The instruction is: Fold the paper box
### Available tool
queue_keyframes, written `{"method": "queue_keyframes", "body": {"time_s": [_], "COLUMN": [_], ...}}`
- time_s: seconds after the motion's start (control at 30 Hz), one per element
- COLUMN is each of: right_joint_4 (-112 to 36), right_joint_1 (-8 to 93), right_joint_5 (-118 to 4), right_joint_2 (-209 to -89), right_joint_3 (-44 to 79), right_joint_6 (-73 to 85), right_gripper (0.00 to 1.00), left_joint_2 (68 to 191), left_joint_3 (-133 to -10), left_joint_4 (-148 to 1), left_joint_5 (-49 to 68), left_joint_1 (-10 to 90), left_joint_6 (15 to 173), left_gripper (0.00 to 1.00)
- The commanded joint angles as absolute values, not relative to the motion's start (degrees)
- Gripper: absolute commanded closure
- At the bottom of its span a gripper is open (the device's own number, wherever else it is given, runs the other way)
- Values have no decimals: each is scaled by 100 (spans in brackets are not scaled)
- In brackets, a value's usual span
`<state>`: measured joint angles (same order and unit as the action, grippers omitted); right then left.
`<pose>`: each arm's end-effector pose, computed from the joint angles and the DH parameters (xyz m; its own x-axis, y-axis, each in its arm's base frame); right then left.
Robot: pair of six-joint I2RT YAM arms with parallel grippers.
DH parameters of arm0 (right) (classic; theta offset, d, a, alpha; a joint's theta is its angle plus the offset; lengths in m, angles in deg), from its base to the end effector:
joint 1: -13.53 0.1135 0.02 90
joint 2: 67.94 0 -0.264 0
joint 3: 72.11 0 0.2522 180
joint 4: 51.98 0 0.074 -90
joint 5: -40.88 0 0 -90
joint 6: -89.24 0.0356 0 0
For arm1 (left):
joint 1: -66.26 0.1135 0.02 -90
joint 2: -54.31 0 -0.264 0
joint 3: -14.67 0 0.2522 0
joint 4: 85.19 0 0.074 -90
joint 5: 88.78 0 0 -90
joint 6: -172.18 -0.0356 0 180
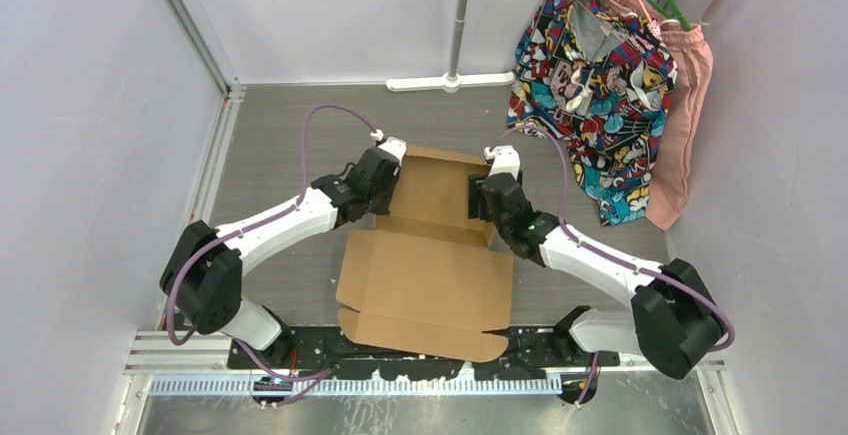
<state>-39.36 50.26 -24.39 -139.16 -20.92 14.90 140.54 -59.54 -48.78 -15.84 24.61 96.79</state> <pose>0.2185 0.1444 0.2197 -0.4868 -0.0573 -0.8717 -0.1345 0.9909 0.0100 0.2468 -0.2055 0.2436 -0.6645 0.2683 -0.6974 0.3330 0.9418 0.0450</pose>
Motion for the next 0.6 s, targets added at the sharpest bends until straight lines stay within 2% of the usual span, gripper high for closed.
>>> {"method": "queue_keyframes", "body": {"time_s": [0.0, 0.03, 0.2, 0.43, 0.5, 0.57], "right_joint_4": [-4102, -4070, -3772, -3197, -3068, -2987], "right_joint_1": [5083, 5087, 5087, 5087, 5083, 5086], "right_joint_5": [-2543, -2508, -2320, -2212, -2222, -2253], "right_joint_2": [-13623, -13596, -13442, -13540, -13589, -13607], "right_joint_3": [-2212, -2240, -2249, -1972, -1846, -1760], "right_joint_6": [1664, 1695, 1924, 2455, 2566, 2598], "right_gripper": [26, 21, 17, 5, 4, 12], "left_joint_2": [14093, 14107, 14148, 14272, 14323, 14349], "left_joint_3": [-6241, -6246, -6253, -6350, -6398, -6421], "left_joint_4": [-5265, -5266, -5251, -5100, -5047, -5050], "left_joint_5": [-1363, -1359, -1315, -1347, -1370, -1372], "left_joint_1": [2354, 2362, 2363, 2363, 2363, 2372], "left_joint_6": [9658, 9666, 9724, 9831, 9871, 9908], "left_gripper": [82, 82, 81, 80, 80, 80]}}
